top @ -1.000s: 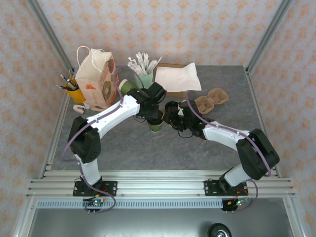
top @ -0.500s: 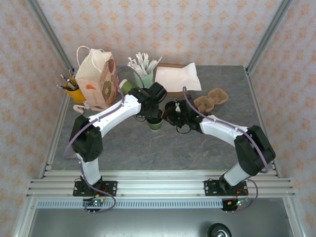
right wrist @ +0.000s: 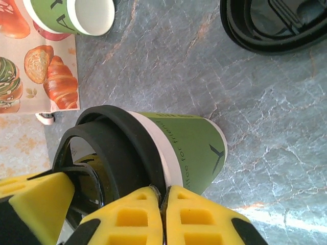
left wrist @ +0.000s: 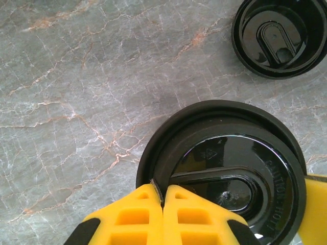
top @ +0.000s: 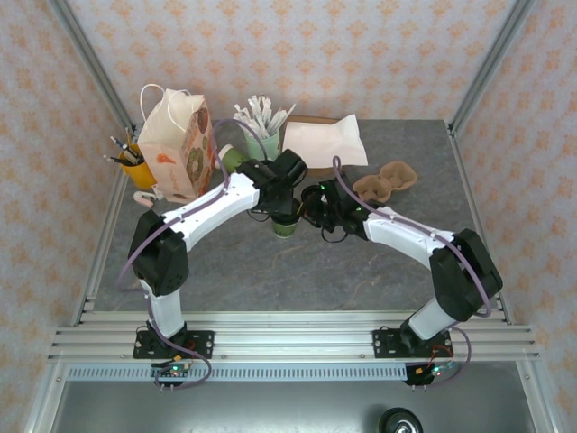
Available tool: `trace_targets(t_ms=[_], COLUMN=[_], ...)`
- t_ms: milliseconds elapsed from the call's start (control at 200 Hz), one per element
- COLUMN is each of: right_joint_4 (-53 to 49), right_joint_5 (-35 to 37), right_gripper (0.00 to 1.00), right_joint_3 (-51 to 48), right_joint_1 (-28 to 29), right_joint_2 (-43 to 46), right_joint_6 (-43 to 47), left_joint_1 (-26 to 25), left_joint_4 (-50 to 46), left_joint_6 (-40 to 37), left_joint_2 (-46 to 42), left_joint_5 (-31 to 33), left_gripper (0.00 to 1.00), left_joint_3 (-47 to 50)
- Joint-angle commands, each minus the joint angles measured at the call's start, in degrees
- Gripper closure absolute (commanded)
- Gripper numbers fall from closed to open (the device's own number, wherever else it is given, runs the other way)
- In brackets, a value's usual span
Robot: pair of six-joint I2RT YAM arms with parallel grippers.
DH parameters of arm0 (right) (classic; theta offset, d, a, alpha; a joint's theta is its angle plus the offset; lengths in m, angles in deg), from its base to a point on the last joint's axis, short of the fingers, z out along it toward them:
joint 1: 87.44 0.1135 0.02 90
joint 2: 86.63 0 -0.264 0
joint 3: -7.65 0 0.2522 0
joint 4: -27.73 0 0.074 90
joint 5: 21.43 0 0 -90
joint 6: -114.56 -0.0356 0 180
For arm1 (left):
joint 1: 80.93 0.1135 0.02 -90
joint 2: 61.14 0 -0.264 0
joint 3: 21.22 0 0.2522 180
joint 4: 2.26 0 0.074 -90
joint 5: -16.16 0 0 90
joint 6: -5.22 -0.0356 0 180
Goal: Pack the takeout coffee
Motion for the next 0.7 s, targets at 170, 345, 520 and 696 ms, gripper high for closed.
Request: trace_targets(t_ms=[170, 345, 520, 696], right_joint_4=[-19.8, -19.1, -14.2, -10.3], right_joint_5=[8.0, 5.9, 2.7, -0.4], right_gripper=[0.88, 0.86, 0.81, 0.72], right_joint_3=[-5.4, -6.7, -1.2, 8.2], right_joint_1=[1.3, 1.3, 1.4, 1.3], right_joint_2=[-12.1, -13.9, -5.5, -3.7], right_joint_6=[3.3, 3.8, 3.0, 2.6], left_joint_1=[-3.5, -3.4, -2.8, -2.3], left_joint_4=[3.0, 4.6, 2.8, -0.9], left_joint_6=[-0.9, -1.0, -1.0, -0.3], left_joint_2=[6.0, 6.8, 3.7, 1.6], left_joint_5=[-7.0, -8.2, -3.9, -1.5], left_gripper=[1.0, 1.0, 1.0, 1.0], left_joint_3=[8.3, 10.5, 6.0, -0.6])
